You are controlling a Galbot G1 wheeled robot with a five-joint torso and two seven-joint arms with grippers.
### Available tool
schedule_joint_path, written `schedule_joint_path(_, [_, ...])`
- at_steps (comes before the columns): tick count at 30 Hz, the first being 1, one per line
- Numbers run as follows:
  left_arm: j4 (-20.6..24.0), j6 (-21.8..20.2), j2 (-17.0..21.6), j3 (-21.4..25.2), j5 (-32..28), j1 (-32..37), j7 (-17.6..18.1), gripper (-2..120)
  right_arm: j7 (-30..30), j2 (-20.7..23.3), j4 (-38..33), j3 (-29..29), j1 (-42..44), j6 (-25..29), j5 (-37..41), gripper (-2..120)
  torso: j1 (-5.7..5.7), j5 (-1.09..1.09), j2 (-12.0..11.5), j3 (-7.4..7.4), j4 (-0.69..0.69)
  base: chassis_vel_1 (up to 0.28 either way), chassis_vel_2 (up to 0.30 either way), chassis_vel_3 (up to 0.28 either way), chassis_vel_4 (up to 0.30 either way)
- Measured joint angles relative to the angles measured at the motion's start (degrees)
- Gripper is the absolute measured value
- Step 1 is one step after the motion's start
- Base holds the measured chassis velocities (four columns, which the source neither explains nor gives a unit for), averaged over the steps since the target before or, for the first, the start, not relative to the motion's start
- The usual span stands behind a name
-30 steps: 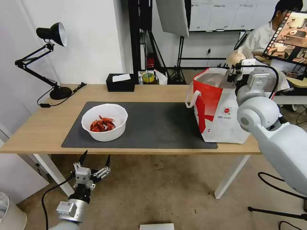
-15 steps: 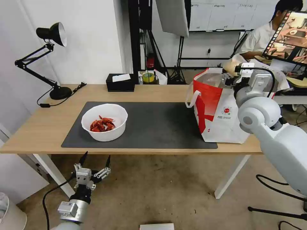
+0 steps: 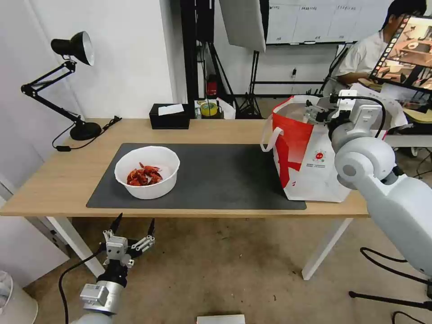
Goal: Pick up the trash from the table and place it into the takeout bag.
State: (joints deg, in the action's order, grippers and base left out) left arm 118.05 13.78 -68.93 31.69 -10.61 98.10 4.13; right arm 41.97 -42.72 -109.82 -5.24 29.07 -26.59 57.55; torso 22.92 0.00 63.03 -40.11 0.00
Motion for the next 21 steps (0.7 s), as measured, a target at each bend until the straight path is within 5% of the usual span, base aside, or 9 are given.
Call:
schedule_joint_path(12, [0.5, -0.01, 0.53, 0.1, -0.36, -0.16, 0.03, 100, -1.97, 0.96, -1.98, -1.97, 2.28, 3.16, -1.56, 100, 0.0, 0.0, 0.0, 0.0, 0.0, 0.0, 0.0, 0.0, 0.0])
schedule_joint_path(21, [1.08, -0.01, 0.63, 0.2, -0.59, -0.2, 0.1, 100, -22.92, 3.4, -8.05, -8.12, 13.63, 19.01, -4.1, 100, 0.0, 0.0, 0.0, 0.0, 0.0, 0.0, 0.0, 0.0, 0.0])
